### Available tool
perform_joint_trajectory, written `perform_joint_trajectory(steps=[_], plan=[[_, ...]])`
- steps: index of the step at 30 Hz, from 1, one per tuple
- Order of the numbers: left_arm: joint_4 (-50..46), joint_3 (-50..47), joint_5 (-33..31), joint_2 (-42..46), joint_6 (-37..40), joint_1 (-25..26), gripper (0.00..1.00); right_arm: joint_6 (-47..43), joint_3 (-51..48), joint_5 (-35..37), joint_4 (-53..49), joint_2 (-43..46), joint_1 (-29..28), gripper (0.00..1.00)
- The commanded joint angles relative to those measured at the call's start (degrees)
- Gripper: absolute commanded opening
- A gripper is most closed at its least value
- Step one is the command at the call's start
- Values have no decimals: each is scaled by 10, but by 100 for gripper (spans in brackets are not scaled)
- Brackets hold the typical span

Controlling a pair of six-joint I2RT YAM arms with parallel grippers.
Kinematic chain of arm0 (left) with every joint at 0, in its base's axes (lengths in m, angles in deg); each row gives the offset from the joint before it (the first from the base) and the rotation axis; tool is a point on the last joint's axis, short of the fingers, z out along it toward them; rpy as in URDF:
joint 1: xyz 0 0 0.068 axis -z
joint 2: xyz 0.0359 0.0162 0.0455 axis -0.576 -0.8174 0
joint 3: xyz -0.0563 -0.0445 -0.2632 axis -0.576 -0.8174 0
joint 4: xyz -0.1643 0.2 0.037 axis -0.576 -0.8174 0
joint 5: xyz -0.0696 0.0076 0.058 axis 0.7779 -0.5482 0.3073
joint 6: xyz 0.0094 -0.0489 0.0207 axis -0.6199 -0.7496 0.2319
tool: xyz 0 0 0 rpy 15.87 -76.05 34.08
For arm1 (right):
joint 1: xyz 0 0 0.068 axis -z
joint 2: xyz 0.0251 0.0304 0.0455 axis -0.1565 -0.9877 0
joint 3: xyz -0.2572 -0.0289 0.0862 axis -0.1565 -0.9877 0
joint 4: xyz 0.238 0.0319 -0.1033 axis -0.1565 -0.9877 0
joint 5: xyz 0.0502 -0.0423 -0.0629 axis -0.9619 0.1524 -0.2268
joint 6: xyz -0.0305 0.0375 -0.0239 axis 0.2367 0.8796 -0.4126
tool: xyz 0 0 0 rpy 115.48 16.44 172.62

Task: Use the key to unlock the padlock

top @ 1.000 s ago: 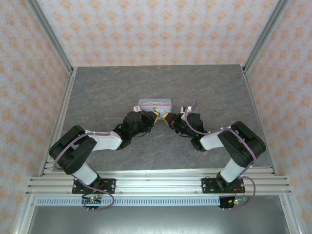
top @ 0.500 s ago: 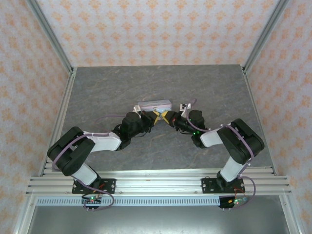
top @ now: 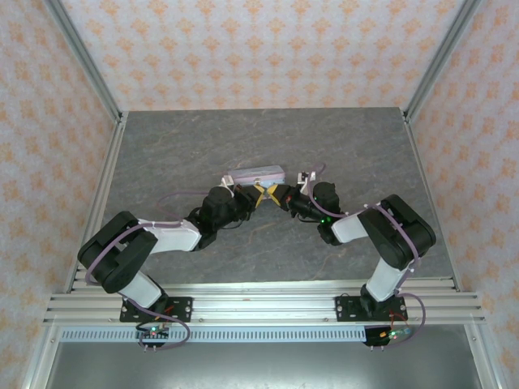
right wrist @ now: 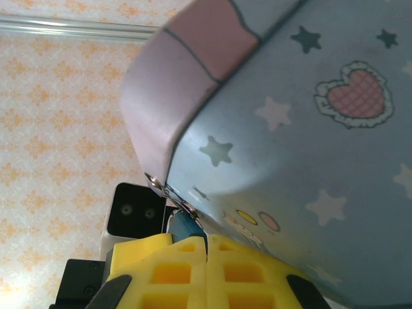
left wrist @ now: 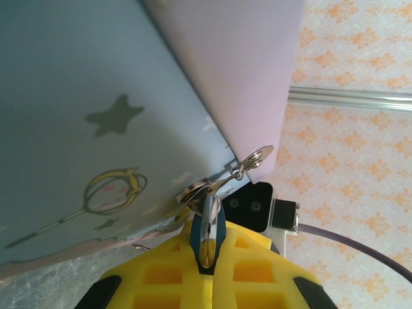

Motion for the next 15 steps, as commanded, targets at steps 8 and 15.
perform_joint_trajectory(steps=[8,15], plan=[[-12,-8,47,19,127,28,0,72,17,26,17,-22,-2,0],[-46,-7,62,22,210,28,0,126,26,25,53,-37,-2,0]])
